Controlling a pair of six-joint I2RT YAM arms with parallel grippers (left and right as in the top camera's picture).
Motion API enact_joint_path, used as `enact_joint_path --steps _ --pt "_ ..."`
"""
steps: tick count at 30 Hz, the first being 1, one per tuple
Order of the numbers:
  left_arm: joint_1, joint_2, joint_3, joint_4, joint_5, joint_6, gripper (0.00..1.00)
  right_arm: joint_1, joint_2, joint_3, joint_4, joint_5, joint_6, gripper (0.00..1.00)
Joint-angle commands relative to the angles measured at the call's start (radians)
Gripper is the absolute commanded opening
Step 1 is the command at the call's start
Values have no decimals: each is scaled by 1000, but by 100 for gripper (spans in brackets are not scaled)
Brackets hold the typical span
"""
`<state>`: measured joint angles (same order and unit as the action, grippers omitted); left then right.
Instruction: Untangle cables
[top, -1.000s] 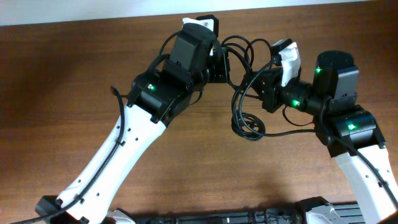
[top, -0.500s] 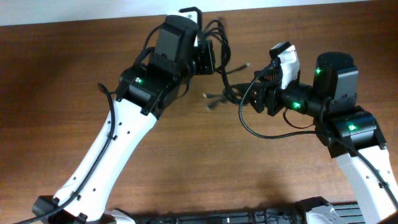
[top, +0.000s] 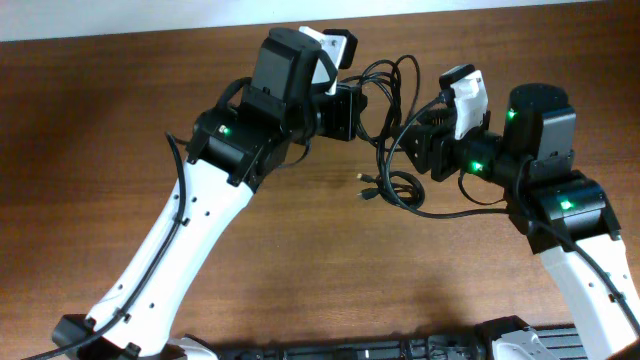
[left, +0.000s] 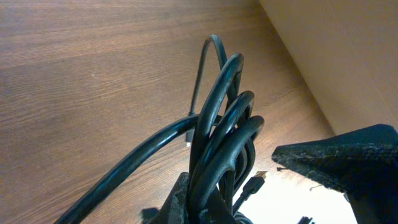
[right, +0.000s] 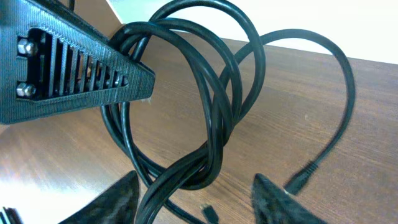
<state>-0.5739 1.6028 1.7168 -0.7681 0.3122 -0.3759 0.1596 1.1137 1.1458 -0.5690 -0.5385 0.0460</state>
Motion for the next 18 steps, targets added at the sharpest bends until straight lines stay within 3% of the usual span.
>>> enact_joint_path --steps 1,7,11,18 --pt "-20 3 19 4 40 15 0 3 -11 3 0 17 -8 49" --pt "-59 3 19 8 40 15 0 3 -11 3 -1 21 -8 40" --pt "-65 3 19 13 40 15 0 3 -11 3 -4 21 -8 29" --pt "-68 3 19 16 44 15 0 3 -6 3 -4 20 -8 26"
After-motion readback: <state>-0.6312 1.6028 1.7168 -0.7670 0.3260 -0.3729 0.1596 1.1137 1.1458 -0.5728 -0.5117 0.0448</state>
